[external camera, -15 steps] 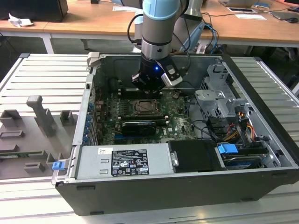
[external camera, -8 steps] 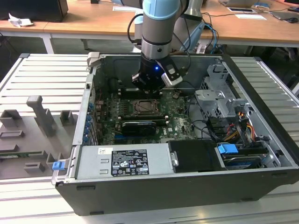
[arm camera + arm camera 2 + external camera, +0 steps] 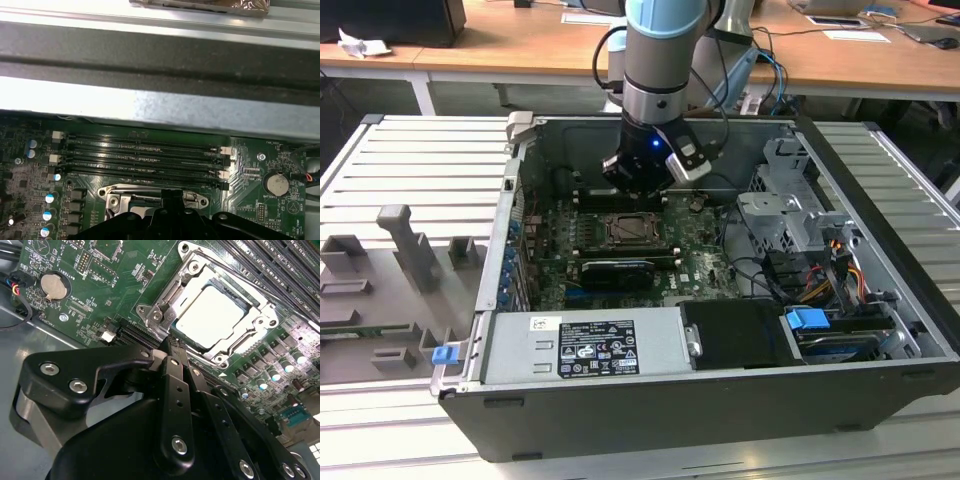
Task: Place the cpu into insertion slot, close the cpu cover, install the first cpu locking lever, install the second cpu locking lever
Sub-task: 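Install the second cpu locking lever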
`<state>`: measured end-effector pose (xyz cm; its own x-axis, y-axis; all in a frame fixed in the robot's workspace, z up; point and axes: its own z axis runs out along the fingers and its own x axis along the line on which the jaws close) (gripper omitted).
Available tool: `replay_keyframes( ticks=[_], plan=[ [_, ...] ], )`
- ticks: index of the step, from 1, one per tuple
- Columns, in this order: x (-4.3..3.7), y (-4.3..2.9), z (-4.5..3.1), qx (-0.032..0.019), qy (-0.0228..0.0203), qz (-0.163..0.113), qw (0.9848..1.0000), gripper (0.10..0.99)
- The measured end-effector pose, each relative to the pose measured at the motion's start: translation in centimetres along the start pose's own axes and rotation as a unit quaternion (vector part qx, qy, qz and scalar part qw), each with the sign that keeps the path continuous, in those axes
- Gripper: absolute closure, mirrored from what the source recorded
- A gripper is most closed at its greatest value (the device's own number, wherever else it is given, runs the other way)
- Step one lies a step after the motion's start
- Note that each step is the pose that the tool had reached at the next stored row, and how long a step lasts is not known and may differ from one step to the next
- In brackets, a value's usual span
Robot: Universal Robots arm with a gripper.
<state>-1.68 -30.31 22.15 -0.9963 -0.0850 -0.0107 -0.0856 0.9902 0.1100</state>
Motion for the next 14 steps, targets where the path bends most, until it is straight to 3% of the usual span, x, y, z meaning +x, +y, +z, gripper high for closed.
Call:
replay_keyframes(
  ticks=[14],
  plan=[
    [0.02,-0.23,-0.10,0.0000,0.0000,0.000,1.0000,0.980]
  ],
)
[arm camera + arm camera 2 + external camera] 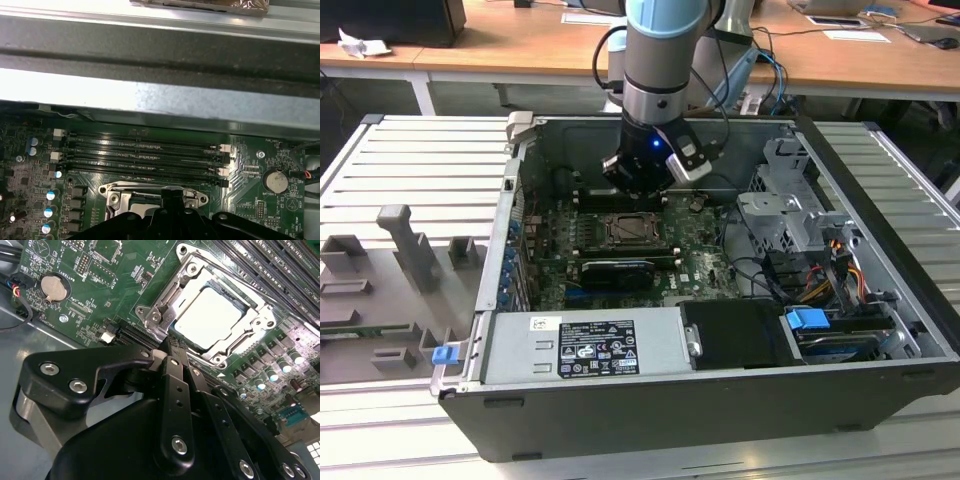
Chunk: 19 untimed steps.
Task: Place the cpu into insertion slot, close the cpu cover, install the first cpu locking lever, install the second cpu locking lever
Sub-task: 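Install the second cpu locking lever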
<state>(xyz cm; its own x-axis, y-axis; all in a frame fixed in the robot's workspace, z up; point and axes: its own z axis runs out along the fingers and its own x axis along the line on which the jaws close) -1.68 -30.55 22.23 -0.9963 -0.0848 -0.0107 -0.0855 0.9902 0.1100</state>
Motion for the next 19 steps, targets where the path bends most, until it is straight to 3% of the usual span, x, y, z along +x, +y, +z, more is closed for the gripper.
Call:
replay_keyframes(
  ticks=[19],
  plan=[
    [0.02,-0.27,-0.35,-0.0001,-0.0001,0.000,1.0000,0.980]
  ],
)
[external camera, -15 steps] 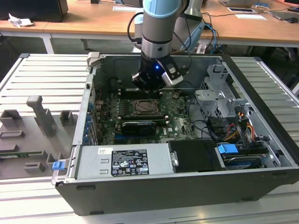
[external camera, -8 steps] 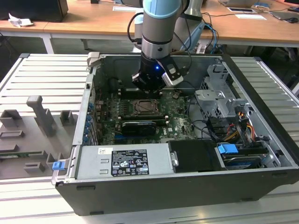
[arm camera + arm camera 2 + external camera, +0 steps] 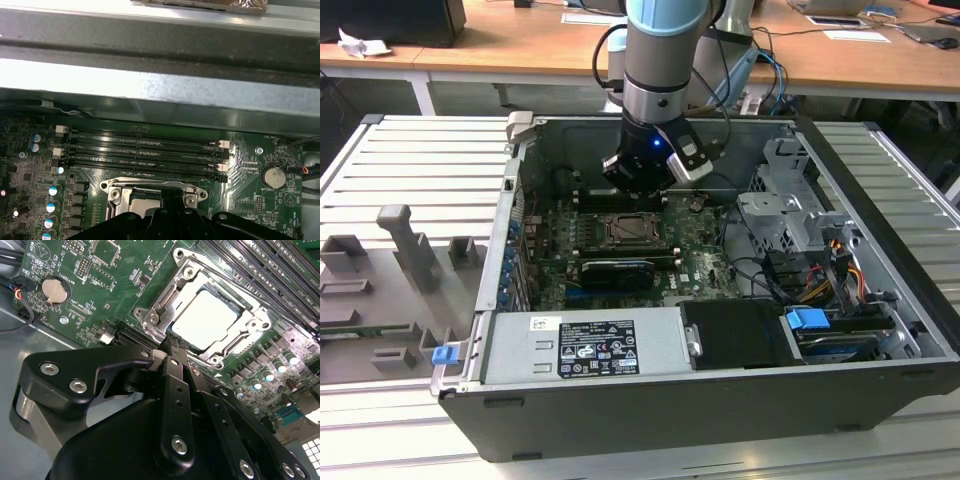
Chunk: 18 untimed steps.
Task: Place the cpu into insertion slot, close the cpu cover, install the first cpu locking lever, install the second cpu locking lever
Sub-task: 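Install the second cpu locking lever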
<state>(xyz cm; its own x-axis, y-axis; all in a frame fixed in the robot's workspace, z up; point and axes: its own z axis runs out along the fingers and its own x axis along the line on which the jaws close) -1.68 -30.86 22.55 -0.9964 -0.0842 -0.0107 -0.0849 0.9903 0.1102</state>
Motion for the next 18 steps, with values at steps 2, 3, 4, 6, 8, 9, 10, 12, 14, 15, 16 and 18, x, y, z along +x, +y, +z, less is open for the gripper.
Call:
replay_keyframes(
  ticks=[2,3,4,6,8,9,10,12,14,15,16,18],
  plan=[
    [0.00,0.00,-0.01,0.0002,0.0000,0.000,1.0000,0.980],
    [0.00,-0.01,-0.01,0.0004,0.0001,0.000,1.0000,0.980],
    [0.01,-0.02,-0.01,0.0004,0.0001,0.000,1.0000,0.980],
    [0.01,-0.07,-0.02,0.0005,0.0001,0.000,1.0000,0.980],
    [0.01,-0.13,-0.02,0.0005,0.0001,0.000,1.0000,0.980],
    [0.02,-0.19,-0.03,0.0004,0.0001,0.000,1.0000,0.980],
    [0.02,-0.22,-0.03,0.0005,0.0001,0.000,1.0000,0.980],
    [0.03,-0.32,-0.04,0.0004,0.0000,0.000,1.0000,0.980],
    [0.04,-0.40,-0.05,0.0004,0.0001,0.000,1.0000,0.980],
    [0.04,-0.42,-0.05,0.0004,0.0001,0.000,1.0000,0.980],
    [0.04,-0.43,-0.05,0.0005,0.0001,0.000,1.0000,0.980],
    [0.05,-0.50,-0.06,0.0004,0.0000,0.000,1.0000,0.980]
  ],
)
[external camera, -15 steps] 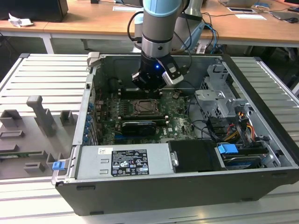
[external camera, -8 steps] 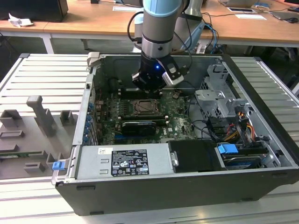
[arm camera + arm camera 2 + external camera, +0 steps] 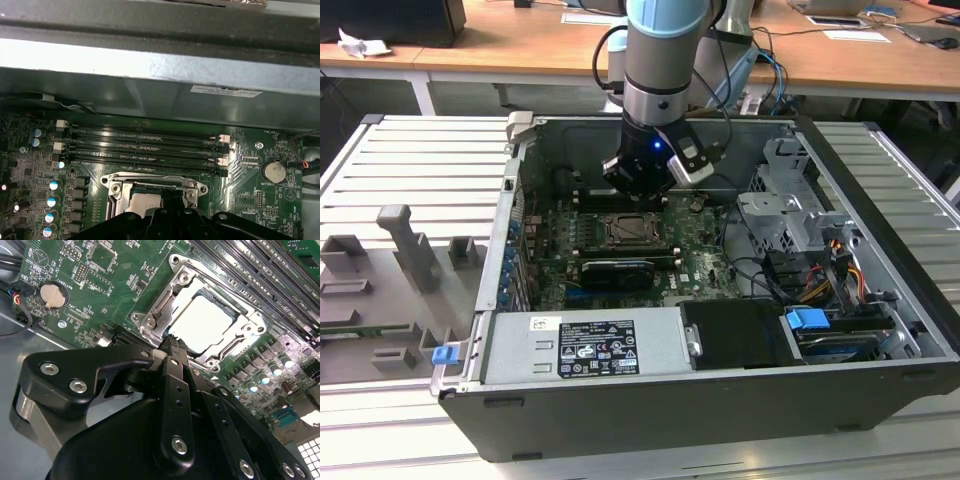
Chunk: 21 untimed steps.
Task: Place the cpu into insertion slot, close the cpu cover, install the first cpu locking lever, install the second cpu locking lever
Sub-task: 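Install the second cpu locking lever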
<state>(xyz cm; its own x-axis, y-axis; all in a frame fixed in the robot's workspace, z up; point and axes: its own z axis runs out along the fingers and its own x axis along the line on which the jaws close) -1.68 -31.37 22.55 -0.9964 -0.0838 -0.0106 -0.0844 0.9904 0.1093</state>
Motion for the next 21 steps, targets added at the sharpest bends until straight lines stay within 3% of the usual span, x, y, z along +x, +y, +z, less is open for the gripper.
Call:
replay_keyframes(
  ticks=[17,18,21],
  plan=[
    [0.06,-0.68,-0.15,0.0001,0.0001,0.000,1.0000,0.980],
    [0.05,-0.64,-0.43,0.0001,0.0000,0.000,1.0000,0.980],
    [0.04,-0.43,-2.29,0.0000,0.0000,0.000,1.0000,0.980]
  ],
)
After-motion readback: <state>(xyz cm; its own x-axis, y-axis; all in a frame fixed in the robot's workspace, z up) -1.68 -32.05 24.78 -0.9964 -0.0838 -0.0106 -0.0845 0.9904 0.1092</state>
